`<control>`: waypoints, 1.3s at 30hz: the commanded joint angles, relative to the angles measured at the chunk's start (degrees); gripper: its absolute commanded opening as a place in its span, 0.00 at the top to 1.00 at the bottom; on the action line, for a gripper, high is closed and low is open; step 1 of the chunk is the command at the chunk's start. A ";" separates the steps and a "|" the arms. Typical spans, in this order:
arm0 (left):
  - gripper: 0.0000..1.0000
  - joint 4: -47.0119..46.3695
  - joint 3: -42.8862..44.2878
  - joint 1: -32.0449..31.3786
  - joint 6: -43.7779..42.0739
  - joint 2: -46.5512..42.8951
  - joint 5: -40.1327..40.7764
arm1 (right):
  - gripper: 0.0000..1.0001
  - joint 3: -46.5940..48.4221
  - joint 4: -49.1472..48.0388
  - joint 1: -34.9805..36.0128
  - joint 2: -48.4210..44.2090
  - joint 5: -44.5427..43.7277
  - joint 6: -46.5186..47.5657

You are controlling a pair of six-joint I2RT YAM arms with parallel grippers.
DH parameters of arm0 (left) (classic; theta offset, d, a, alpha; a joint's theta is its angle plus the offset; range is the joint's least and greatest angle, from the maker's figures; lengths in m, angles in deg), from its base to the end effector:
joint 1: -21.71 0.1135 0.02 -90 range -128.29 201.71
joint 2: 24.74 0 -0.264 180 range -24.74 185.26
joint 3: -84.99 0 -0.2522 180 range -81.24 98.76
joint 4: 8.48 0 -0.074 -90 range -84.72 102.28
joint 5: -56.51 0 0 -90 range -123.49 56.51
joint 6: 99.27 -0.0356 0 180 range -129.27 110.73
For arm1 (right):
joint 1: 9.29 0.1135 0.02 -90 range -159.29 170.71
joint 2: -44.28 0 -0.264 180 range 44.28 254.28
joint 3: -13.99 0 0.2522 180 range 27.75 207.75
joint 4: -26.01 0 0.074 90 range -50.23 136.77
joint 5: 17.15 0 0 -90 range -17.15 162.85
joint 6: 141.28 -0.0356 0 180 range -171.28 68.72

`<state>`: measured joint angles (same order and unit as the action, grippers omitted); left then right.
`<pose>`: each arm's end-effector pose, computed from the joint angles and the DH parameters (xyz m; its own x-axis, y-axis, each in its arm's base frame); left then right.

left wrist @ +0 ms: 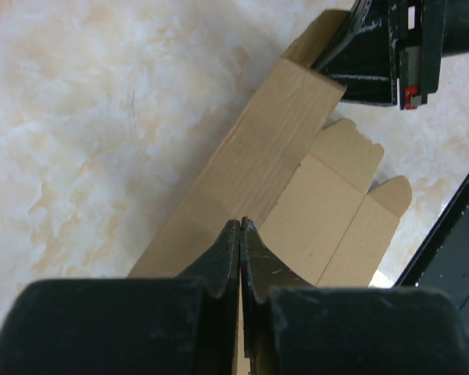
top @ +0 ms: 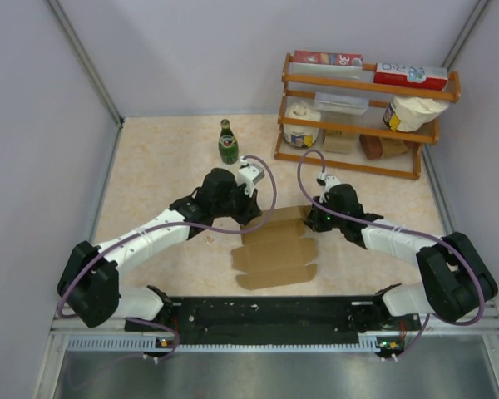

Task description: Fold the paper box

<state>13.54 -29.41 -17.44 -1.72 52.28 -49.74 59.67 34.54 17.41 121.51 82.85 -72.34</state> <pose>0.2249 -0.1960 0.2612 -0.5271 0.2664 -0.8070 0.7242 0.6376 -0.2625 0.2295 0.1224 0.1688 -0.7384 0.0247 -0.6739 -0.3170 0.8693 0.3793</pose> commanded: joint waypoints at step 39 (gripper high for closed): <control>1.00 -4.03 -7.98 -0.31 2.64 -0.64 1.66 | 0.99 -1.78 -8.12 -0.68 4.94 11.09 -1.88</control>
<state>10.80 -36.71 -17.71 0.70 51.78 -48.05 58.36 30.91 17.41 125.16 91.35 -72.99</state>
